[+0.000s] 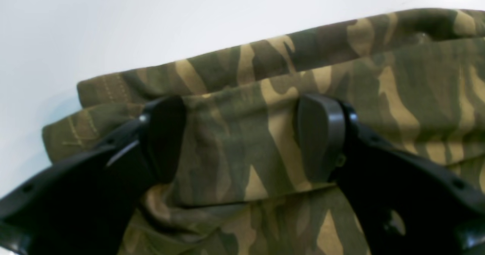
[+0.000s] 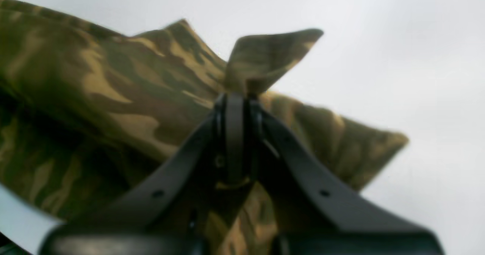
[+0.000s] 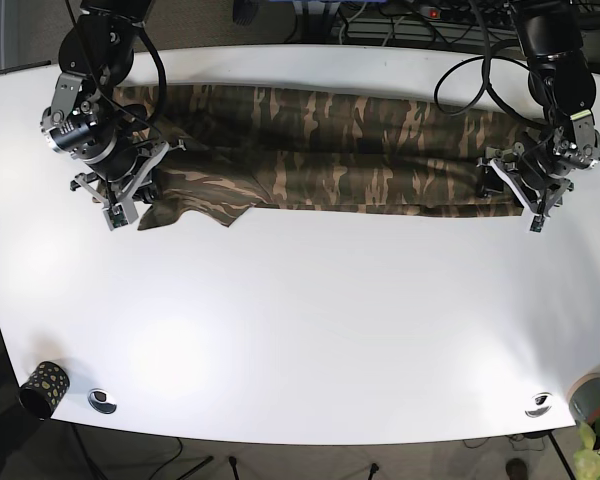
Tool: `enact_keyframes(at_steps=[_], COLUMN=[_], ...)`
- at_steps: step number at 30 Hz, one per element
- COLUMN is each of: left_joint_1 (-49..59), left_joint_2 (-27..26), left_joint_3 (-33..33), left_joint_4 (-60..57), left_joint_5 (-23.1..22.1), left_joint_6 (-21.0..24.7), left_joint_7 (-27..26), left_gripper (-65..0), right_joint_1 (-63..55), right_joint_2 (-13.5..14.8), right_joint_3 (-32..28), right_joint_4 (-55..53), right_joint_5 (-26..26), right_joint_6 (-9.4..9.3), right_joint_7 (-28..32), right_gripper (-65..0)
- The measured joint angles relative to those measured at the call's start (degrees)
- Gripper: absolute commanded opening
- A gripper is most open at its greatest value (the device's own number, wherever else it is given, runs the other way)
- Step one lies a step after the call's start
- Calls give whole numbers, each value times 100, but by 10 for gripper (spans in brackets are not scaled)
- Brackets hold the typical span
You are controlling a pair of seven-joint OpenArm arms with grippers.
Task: Fold the T-shirt properly
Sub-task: 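Drag the folded strip's end toward the right gripper's corner to square it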
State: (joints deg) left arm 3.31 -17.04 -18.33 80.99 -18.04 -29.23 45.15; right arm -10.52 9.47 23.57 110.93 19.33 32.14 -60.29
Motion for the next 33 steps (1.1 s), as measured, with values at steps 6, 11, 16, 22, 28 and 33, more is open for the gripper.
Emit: enact_keyframes(at_steps=[6,11,16,22,28,33], left_joint_1=[-2,0,0,2,-146,-184], left_joint_2=[-20,-66,-81,-92,-66,-59], left_joint_3=[2,13,13,13,11,11], left_joint_4=[-2,-17,-17,-11,-2,2], left_joint_5=[-11,-28,-61,-68,-28,17], left_joint_6=[-7,-24,-39,-39,-37,-22], left_joint_7=[0,0,4,15,197,219], left_gripper=[-217,-217,-217,-217,-217,-217], right_joint_1=[-330,-485,-595,-564,-592,-704], right_joint_2=[-227,-203,-216,-201,-221,-216], right_joint_3=[348,385,426,1244,1303,1080], right_joint_4=[133,129,96,-433,-4,221], right_joint_5=[37,37,-7,-37,68,1314], right_joint_6=[24,24,20,-4,0,4], right_joint_7=[-15,-11,2,7,-55,-87], right_gripper=[-650,-650,-476,-336,-293,-289])
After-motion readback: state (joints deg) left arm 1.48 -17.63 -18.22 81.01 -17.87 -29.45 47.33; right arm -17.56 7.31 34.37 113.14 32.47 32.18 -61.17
